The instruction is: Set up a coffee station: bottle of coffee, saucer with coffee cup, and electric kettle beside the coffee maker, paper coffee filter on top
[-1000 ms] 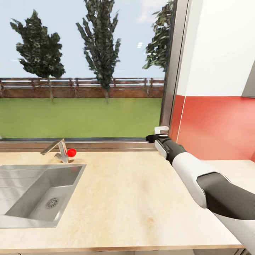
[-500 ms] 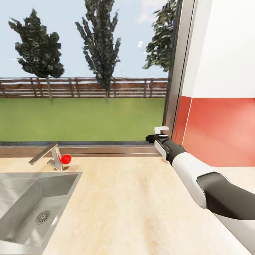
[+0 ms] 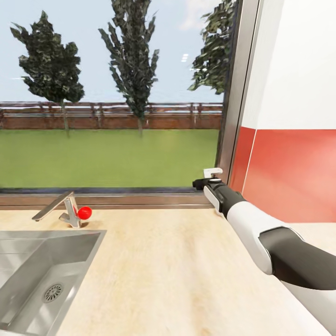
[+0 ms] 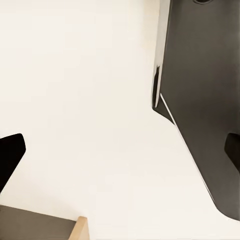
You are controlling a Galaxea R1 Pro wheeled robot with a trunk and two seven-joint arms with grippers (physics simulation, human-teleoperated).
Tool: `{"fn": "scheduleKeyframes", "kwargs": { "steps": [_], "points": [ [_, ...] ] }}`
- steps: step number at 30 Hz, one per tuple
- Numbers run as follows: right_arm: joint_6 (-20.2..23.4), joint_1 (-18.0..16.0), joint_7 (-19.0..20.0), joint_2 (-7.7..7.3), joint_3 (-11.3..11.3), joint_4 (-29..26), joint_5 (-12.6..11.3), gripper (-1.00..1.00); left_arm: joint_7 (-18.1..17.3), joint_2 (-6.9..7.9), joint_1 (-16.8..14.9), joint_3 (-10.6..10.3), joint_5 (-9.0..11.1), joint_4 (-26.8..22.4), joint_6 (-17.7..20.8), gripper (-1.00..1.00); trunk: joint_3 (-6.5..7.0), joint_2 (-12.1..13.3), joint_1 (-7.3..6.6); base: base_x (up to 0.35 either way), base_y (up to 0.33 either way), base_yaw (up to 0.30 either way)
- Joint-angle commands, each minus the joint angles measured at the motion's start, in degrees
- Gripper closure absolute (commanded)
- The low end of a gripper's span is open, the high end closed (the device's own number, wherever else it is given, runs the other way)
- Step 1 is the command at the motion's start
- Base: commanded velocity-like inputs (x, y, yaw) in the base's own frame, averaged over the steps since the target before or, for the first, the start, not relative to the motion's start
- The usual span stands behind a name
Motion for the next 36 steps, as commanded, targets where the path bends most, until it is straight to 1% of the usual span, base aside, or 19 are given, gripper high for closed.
{"fn": "scheduleKeyframes", "kwargs": {
  "steps": [1,8,14,15,19,22,32,36],
  "points": [
    [0.31,0.02,-0.39,-0.05,0.49,0.40,-0.63,-1.00,0.20,-0.02,-0.02,0.50,-0.61,0.14,-0.30,-1.00,0.00,-0.03,0.03,0.068,0.000,0.000],
    [0.31,0.03,-0.38,-0.09,0.49,0.74,-0.66,-1.00,0.21,-0.20,-0.02,0.51,-0.61,0.19,-0.28,-1.00,0.00,-0.03,0.03,0.016,0.000,0.000],
    [0.27,0.03,-0.39,-0.05,0.50,2.14,-0.62,-1.00,0.18,-0.23,-0.02,0.50,-0.61,0.19,0.24,-1.00,0.00,-0.03,0.03,0.000,0.000,0.000],
    [0.27,0.04,-0.39,-0.10,0.50,3.17,-0.58,-1.00,0.22,-0.30,-0.02,0.50,-0.61,0.19,0.50,-1.00,0.00,-0.03,0.03,0.000,0.000,-0.252],
    [0.27,0.04,-0.38,-0.05,0.55,3.26,-0.58,-1.00,0.24,-0.32,-0.02,0.51,-0.61,0.19,0.51,-1.00,0.00,-0.03,0.03,0.000,0.000,-0.278],
    [0.27,0.04,-0.39,-0.03,0.56,3.29,-0.57,-1.00,0.27,-0.32,-0.02,0.51,-0.61,0.19,0.51,-1.00,0.00,-0.03,0.03,0.000,0.000,-0.143],
    [0.36,0.04,-0.39,0.06,0.63,3.30,-0.47,-1.00,0.25,-0.32,-0.02,0.51,-0.61,0.19,0.51,-1.00,-0.15,-0.03,0.03,0.000,0.000,-0.031],
    [0.69,0.04,-0.37,0.20,0.72,3.05,-0.38,-1.00,0.20,-0.24,0.96,0.51,-0.61,0.19,0.51,-1.00,-0.18,-0.03,0.03,0.000,0.000,-0.006]
  ]
}}
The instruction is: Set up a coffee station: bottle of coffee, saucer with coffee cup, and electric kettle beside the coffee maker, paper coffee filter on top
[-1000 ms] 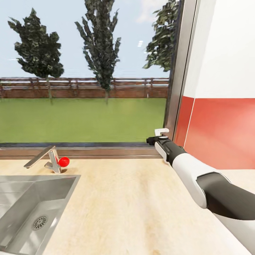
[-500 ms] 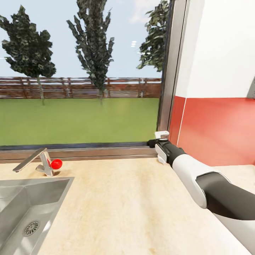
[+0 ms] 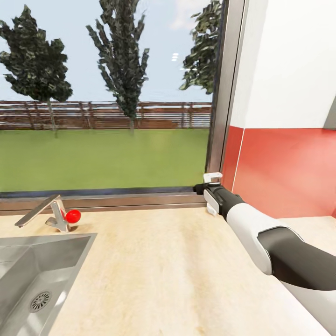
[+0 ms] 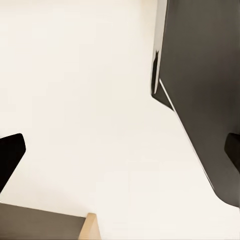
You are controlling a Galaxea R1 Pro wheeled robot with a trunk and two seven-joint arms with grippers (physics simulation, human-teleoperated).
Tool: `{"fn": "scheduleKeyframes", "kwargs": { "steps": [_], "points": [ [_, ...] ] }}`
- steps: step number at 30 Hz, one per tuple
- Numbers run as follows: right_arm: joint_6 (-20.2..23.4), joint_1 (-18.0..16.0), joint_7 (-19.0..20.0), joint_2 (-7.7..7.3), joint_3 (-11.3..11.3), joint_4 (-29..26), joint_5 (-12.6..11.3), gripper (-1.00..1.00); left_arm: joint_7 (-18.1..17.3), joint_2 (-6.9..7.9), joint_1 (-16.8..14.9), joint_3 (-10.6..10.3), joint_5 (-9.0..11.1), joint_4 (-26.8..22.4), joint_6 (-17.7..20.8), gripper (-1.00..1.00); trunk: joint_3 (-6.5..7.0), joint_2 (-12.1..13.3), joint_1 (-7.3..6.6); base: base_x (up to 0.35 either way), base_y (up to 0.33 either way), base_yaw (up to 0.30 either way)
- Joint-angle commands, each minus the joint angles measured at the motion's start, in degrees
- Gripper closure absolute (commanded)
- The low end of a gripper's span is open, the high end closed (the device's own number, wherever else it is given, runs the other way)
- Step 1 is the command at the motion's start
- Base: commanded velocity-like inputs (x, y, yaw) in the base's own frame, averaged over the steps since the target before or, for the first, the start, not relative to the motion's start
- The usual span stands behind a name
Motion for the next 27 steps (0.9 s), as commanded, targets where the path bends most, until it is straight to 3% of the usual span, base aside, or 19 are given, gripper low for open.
{"fn": "scheduleKeyframes", "kwargs": {
  "steps": [1,2,4,6,7,12,20,27],
  "points": [
    [0.33,0.00,-0.36,0.00,0.48,-0.13,-0.60,-1.00,0.19,0.01,0.09,0.47,-0.61,0.10,-0.22,-1.00,0.00,-0.03,0.02,0.000,0.000,-0.002],
    [0.53,0.00,-0.39,0.05,0.44,-0.37,-0.61,-1.00,0.19,0.02,0.39,0.47,-0.61,0.10,-0.22,-1.00,-0.01,-0.03,0.02,0.000,0.000,-0.001],
    [6.83,-0.15,-0.54,-0.06,0.32,-4.42,-0.61,-1.00,0.19,0.02,1.18,0.47,-0.61,0.10,-0.22,-1.00,-0.01,-0.03,0.02,0.000,0.000,0.000],
    [17.48,-0.42,-0.95,-0.63,0.11,-9.88,-0.62,-1.00,0.19,0.00,1.30,0.47,-0.61,0.10,-0.22,-1.00,-0.01,-0.03,0.02,0.000,0.000,0.000],
    [21.40,-1.06,-3.95,-0.94,-0.03,-12.90,-0.63,-1.00,0.19,-0.05,1.36,0.47,-0.61,0.10,-0.22,-1.00,-0.01,-0.03,0.02,0.000,0.000,0.000],
    [22.63,-1.62,-8.50,-1.00,-0.06,-14.17,-0.85,-1.00,0.06,0.01,1.42,0.47,-0.61,0.10,-0.17,-1.00,-0.01,-0.03,0.02,0.000,0.000,0.000],
    [22.72,-1.67,-8.80,-1.03,0.08,-14.19,-0.96,-1.00,0.25,0.05,1.81,0.40,-0.61,0.09,5.07,-1.00,-0.05,-0.03,0.02,0.000,0.000,0.004],
    [22.72,-1.67,-8.80,-1.12,-0.34,-14.09,-0.97,-1.00,0.01,0.08,1.82,0.33,-0.65,0.03,5.40,-1.00,-0.57,-0.03,0.02,0.000,0.000,0.075]
  ]
}}
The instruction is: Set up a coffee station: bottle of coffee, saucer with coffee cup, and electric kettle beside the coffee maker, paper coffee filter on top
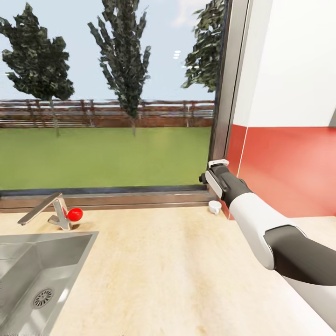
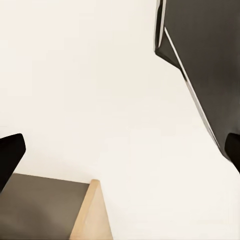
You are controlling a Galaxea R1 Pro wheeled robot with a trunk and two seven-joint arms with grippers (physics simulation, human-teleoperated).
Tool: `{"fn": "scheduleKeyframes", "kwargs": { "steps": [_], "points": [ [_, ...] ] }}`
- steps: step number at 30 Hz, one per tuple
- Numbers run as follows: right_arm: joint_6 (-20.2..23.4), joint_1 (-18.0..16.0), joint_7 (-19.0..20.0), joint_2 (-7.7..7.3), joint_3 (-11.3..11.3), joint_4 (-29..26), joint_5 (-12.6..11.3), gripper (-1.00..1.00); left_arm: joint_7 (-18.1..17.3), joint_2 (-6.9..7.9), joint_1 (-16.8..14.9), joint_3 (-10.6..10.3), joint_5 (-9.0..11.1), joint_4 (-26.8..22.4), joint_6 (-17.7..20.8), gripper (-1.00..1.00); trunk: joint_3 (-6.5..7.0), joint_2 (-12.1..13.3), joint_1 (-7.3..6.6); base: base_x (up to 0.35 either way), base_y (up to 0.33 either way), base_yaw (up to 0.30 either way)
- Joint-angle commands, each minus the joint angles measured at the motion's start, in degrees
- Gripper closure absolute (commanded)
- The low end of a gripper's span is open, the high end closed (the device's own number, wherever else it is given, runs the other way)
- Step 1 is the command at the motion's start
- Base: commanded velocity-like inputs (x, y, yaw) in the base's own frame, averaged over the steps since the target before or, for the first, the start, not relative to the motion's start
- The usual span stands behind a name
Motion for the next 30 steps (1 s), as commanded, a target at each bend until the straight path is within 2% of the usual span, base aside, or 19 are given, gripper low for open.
{"fn": "scheduleKeyframes", "kwargs": {
  "steps": [1,15,30],
  "points": [
    [0.20,-0.01,-0.47,-0.05,0.41,0.02,-0.61,-1.00,0.17,-0.02,0.01,0.44,-0.63,-0.04,0.19,-1.00,-0.09,-0.03,0.02,0.000,0.000,0.084],
    [0.20,0.00,-0.47,-0.05,0.18,-0.21,-0.61,-1.00,0.17,-0.06,0.01,0.35,-0.69,-0.05,0.19,-1.00,-1.28,-0.03,0.02,0.000,0.000,0.079],
    [0.20,0.01,-0.47,-0.10,0.20,-0.21,-0.61,-1.00,0.17,-0.06,0.01,0.35,-0.70,-0.03,0.19,-1.00,-2.65,-0.03,0.02,0.000,0.000,0.002]
  ]
}}
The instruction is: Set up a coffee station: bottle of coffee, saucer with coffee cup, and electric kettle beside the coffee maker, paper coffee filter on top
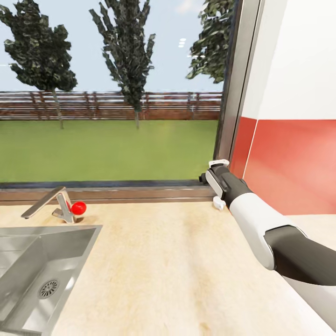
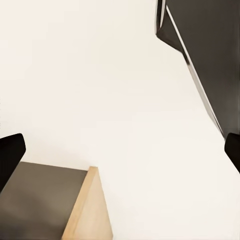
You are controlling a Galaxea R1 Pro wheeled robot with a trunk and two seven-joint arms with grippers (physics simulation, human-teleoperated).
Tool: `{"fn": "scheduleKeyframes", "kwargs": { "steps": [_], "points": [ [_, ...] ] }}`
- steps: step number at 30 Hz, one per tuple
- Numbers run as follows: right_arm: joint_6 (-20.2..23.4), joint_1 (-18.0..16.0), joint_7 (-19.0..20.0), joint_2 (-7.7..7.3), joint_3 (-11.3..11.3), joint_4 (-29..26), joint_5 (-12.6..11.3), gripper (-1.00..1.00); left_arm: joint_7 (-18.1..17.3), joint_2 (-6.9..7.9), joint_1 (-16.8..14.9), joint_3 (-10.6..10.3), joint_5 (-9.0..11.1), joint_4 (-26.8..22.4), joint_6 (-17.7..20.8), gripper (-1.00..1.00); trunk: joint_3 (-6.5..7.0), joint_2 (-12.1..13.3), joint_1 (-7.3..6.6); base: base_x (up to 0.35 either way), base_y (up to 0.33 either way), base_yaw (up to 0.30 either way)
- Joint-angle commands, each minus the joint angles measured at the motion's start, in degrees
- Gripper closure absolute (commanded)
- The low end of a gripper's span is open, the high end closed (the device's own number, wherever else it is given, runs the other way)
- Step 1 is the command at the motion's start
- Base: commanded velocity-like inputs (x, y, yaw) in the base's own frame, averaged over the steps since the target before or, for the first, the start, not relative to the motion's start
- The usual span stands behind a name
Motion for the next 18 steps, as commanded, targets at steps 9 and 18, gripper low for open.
{"fn": "scheduleKeyframes", "kwargs": {
  "steps": [9,18],
  "points": [
    [0.21,-0.08,-0.47,-0.34,0.45,-0.04,-0.60,-1.00,0.19,-0.06,-0.02,0.47,-0.67,0.01,0.19,-1.00,-0.95,-0.13,0.03,0.000,0.000,-0.079],
    [0.21,-0.07,-0.33,-0.92,0.14,-0.11,-0.65,-1.00,0.25,-0.08,-0.02,0.47,-0.67,-0.01,0.19,-1.00,-1.77,-0.13,0.03,0.000,0.000,-0.078]
  ]
}}
